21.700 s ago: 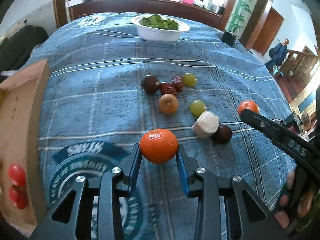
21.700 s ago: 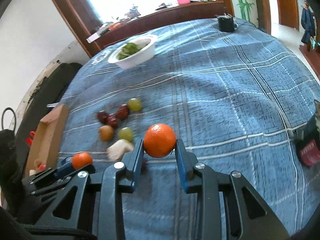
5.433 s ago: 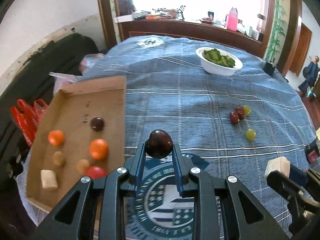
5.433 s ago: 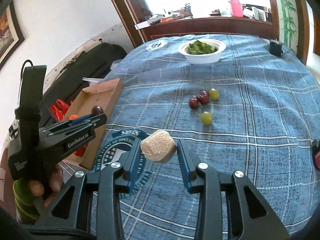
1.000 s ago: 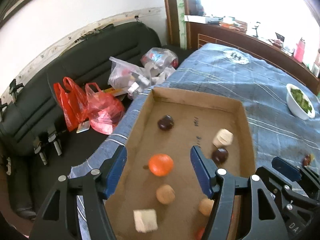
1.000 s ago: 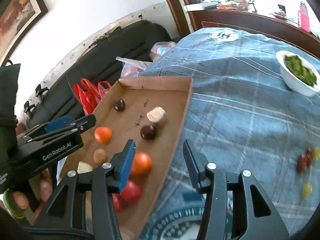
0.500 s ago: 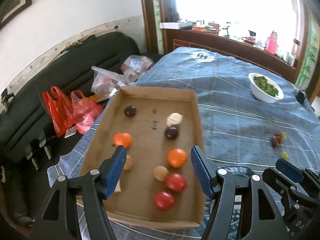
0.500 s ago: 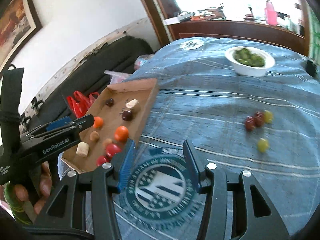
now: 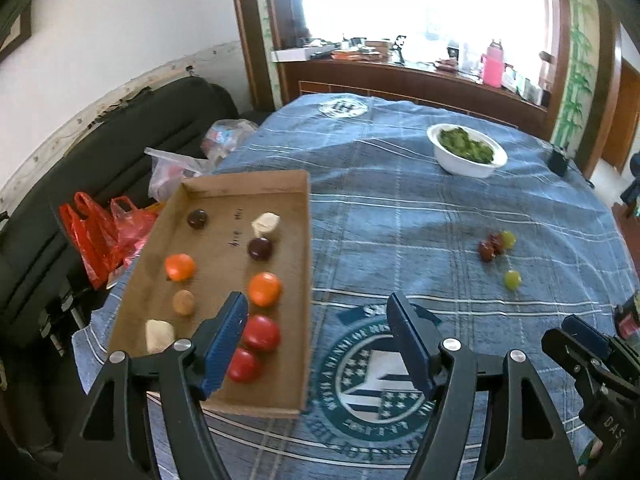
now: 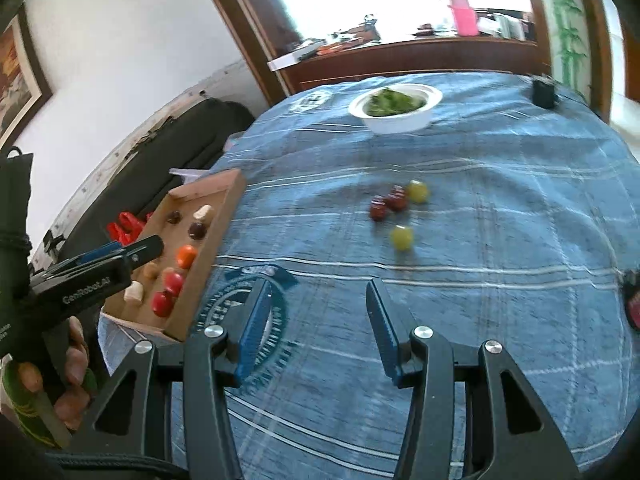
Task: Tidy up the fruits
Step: 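Move both open tools toward the plums and grapes on the tablecloth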
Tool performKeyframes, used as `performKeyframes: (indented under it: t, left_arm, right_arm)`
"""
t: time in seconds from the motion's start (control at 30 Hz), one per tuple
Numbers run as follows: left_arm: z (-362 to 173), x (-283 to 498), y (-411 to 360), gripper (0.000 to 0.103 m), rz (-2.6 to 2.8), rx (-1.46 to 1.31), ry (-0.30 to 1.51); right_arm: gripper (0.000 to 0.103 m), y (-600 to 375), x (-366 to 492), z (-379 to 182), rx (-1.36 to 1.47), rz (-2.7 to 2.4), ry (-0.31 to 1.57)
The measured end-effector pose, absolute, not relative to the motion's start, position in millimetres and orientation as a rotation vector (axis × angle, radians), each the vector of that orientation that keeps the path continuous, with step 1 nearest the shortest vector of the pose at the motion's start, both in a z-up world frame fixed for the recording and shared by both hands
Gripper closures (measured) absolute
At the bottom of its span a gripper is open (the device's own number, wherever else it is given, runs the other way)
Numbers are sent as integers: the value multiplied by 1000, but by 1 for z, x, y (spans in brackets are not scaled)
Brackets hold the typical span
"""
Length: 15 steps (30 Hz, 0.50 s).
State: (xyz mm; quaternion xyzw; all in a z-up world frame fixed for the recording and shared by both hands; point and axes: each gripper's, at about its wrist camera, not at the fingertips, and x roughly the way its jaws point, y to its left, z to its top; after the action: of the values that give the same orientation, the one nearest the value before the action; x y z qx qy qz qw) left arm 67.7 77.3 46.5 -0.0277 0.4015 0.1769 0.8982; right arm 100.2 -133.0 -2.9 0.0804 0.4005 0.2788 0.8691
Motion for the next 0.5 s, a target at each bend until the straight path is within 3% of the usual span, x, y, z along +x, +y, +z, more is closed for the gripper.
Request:
performKeyframes:
  t: [0.5]
  left_arm:
    - [34, 74, 49, 31, 293, -48, 876]
  right_arm:
    - [52, -168, 103, -17, 186, 497, 839]
